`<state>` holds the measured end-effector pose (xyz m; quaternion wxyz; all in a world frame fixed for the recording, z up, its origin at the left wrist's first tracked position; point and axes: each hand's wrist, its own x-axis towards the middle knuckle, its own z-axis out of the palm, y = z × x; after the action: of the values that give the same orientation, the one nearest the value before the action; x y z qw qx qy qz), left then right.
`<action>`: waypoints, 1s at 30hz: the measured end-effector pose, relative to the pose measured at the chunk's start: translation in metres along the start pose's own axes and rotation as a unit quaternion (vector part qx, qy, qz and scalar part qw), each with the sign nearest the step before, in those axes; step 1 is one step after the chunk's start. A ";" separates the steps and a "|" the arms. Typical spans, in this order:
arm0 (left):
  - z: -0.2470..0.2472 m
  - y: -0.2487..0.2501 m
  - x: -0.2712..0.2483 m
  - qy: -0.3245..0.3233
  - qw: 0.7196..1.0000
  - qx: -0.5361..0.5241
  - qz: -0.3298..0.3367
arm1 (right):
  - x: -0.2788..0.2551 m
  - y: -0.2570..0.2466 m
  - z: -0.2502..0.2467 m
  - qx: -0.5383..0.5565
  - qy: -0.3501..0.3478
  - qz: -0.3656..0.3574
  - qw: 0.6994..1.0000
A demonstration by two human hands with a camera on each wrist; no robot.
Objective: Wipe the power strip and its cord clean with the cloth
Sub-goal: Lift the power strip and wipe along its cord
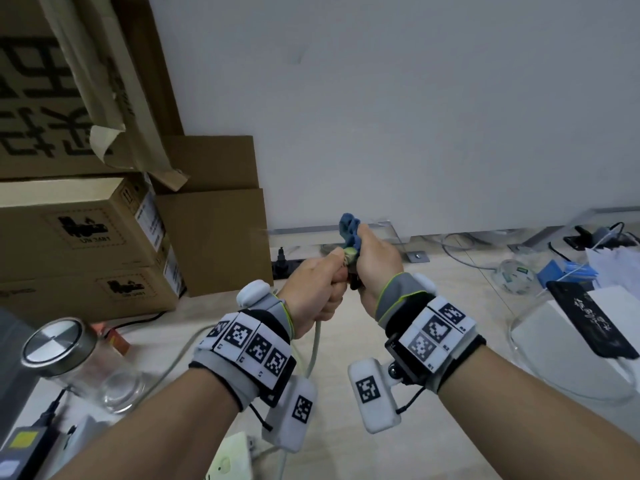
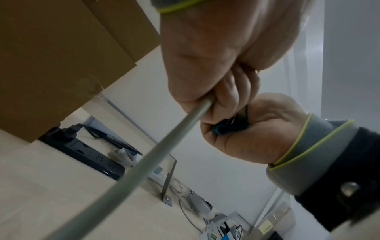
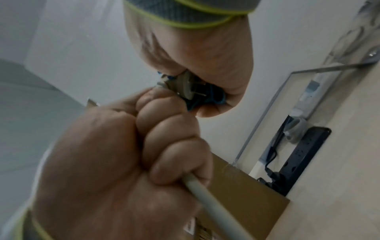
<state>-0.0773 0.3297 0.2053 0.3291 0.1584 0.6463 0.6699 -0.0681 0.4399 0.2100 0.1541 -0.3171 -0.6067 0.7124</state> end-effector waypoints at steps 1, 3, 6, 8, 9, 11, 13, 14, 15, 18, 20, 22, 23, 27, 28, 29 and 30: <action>-0.001 0.001 -0.001 0.000 1.000 -0.005 0.003 | 0.006 -0.002 0.000 0.050 -0.006 0.046 0.998; -0.002 0.004 -0.001 0.012 1.000 -0.004 0.023 | 0.020 -0.008 -0.002 0.161 -0.048 0.091 0.982; -0.004 0.000 0.002 0.081 0.983 0.124 0.113 | 0.019 -0.020 -0.009 0.184 -0.084 0.042 0.978; -0.003 -0.002 0.005 0.107 0.952 0.235 0.164 | 0.009 -0.015 -0.014 0.069 -0.128 -0.080 0.986; -0.002 -0.003 0.006 0.112 0.939 0.275 0.172 | 0.004 -0.009 -0.016 -0.043 -0.147 -0.174 0.973; 0.000 -0.001 0.004 0.117 0.924 0.314 0.187 | -0.006 0.001 -0.017 -0.191 -0.177 -0.295 0.919; 0.001 -0.002 0.000 0.098 0.918 0.315 0.219 | -0.009 0.003 -0.016 -0.169 -0.174 -0.308 0.920; 0.001 -0.002 -0.003 0.085 0.914 0.316 0.238 | -0.006 0.003 -0.017 -0.138 -0.171 -0.292 0.931; 0.001 -0.002 -0.005 0.072 0.910 0.321 0.253 | -0.004 0.002 -0.019 -0.109 -0.178 -0.272 0.939; -0.002 -0.001 -0.006 0.063 0.894 0.345 0.280 | -0.002 -0.004 -0.019 -0.101 -0.203 -0.252 0.941; -0.004 -0.002 -0.005 0.059 0.881 0.369 0.290 | -0.002 -0.008 -0.019 -0.084 -0.195 -0.233 0.949; -0.006 -0.005 -0.005 0.056 0.872 0.391 0.290 | -0.003 -0.011 -0.016 -0.043 -0.179 -0.202 0.962; -0.006 -0.007 -0.005 0.055 0.866 0.403 0.290 | -0.003 -0.012 -0.014 -0.017 -0.169 -0.179 0.969; -0.010 -0.011 -0.003 0.088 0.845 0.445 0.283 | 0.005 -0.016 -0.016 0.125 -0.140 -0.006 0.982; -0.012 -0.011 -0.002 0.105 0.841 0.456 0.271 | 0.008 -0.019 -0.019 0.170 -0.137 0.029 0.975; -0.015 -0.012 -0.001 0.123 0.837 0.467 0.256 | 0.012 -0.019 -0.022 0.200 -0.129 0.042 0.970; -0.016 -0.012 0.000 0.142 0.832 0.478 0.245 | 0.012 -0.020 -0.024 0.216 -0.133 0.037 0.967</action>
<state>-0.0846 0.3163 0.1920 -0.0579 0.3521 0.8656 0.3514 -0.0649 0.4698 0.2249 0.1107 -0.2013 -0.4414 0.8674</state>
